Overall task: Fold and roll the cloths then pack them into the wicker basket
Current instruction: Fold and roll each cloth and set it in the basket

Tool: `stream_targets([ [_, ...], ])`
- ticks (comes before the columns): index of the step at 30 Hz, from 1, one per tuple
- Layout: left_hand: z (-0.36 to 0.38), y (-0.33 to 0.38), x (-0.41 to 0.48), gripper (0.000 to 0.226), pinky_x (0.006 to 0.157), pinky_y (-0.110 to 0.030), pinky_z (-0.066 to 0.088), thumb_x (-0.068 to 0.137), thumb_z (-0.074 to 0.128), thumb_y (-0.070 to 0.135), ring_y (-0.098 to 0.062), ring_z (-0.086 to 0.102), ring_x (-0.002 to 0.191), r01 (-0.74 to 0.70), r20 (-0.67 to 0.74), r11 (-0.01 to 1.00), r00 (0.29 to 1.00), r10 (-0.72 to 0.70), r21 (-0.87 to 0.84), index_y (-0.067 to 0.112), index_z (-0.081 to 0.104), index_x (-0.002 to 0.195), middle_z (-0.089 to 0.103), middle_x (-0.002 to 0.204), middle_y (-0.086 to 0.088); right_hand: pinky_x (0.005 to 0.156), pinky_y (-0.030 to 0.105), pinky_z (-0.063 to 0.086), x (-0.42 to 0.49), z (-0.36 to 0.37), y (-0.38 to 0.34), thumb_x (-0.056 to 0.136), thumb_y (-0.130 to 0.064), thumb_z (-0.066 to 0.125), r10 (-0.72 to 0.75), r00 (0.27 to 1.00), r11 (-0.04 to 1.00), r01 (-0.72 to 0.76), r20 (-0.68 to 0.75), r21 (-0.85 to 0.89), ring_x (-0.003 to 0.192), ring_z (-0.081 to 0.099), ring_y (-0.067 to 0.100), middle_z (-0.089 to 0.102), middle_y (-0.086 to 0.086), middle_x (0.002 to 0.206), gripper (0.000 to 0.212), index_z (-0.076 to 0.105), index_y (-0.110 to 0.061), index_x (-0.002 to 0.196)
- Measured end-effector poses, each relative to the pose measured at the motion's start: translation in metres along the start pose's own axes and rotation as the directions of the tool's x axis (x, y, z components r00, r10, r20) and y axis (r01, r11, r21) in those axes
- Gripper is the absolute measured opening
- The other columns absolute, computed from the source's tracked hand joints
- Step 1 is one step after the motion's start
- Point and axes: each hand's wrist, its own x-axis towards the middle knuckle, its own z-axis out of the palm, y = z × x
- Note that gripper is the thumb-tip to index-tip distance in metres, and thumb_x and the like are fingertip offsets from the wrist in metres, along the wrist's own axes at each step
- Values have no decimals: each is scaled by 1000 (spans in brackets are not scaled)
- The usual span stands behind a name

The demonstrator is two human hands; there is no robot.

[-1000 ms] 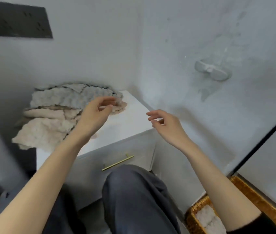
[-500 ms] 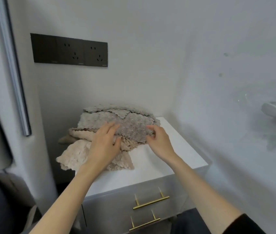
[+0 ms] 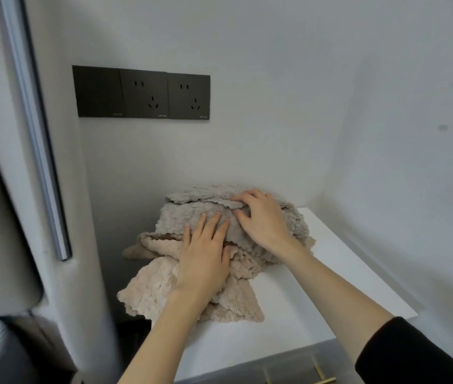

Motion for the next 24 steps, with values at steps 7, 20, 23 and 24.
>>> stream_targets([
  [7,-1,3,-1,54,119,-41,-3,101,34,35,-19,0,148,1,-39,999,999,-2,-39,23,18,151,9,160,4,51,17,36,20,-36,-1,99,-19,43,381,915,797,-253,-132,548,62,51,9,55,-6,70,24,49,-19,76],
  [20,-15,60,-15,52,83,-35,44,83,68,27,-27,43,102,-24,-325,960,943,-70,-279,0,44,120,45,111,-12,52,19,33,-58,-128,27,99,-20,39,390,842,772,-78,-373,630,56,41,4,46,-16,61,20,50,-25,82],
  [23,-12,68,-21,66,76,-34,42,71,81,25,-27,39,94,-26,-345,959,935,-76,-282,-2,42,117,42,106,-15,54,23,37,-88,-130,47,99,-22,43,411,881,743,-174,-235,646,59,46,9,51,-9,63,19,55,-19,84],
  [24,-10,70,-24,75,80,-34,39,68,83,27,-29,39,97,-21,-321,952,944,-82,-305,-2,40,122,41,109,-17,56,26,36,-97,-127,56,99,-22,44,426,886,736,-223,-181,639,61,46,13,51,-2,66,19,55,-14,86],
])
